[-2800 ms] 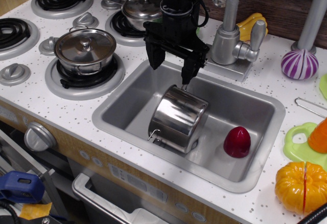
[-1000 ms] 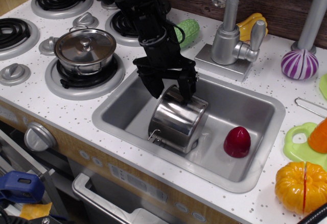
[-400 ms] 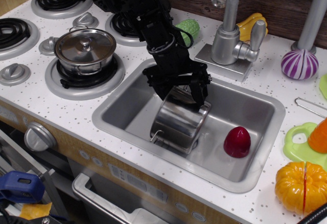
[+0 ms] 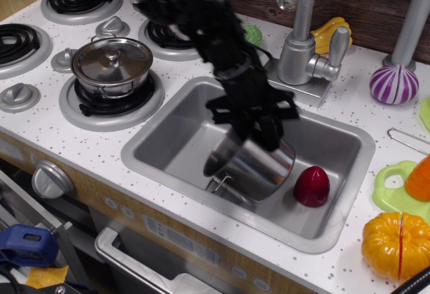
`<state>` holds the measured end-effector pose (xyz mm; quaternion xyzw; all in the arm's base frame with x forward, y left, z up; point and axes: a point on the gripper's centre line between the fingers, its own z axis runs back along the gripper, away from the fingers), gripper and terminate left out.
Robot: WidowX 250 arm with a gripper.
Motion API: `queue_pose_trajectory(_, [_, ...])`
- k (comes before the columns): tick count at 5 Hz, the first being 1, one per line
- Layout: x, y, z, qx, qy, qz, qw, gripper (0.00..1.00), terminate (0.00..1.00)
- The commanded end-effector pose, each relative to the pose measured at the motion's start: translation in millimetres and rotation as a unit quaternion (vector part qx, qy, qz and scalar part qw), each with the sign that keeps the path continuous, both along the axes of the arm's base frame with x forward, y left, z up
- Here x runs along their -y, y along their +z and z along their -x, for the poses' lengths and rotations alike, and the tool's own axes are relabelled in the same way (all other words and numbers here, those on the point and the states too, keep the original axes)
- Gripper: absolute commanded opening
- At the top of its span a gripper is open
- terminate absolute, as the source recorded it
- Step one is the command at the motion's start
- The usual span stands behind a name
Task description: Flip pot upright in sink
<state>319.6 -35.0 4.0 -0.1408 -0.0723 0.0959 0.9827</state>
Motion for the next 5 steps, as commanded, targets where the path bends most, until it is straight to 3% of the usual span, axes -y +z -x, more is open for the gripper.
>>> queue_pose_trajectory(1, [10,25,-7,0.046,-0.031,-0.139,0.9887,0.00,0.00])
queue_pose_trajectory(2, [10,23,-7,0.039,-0.041,-0.162,0.9852,0.00,0.00])
queue_pose_trajectory(4, [2,7,-10,0.030,-0.070,-0.238,0.9684,0.00,0.00])
queue_pose_trajectory(5, [0,3,-12,0.039,-0.067,-0.226,0.9709,0.00,1.00])
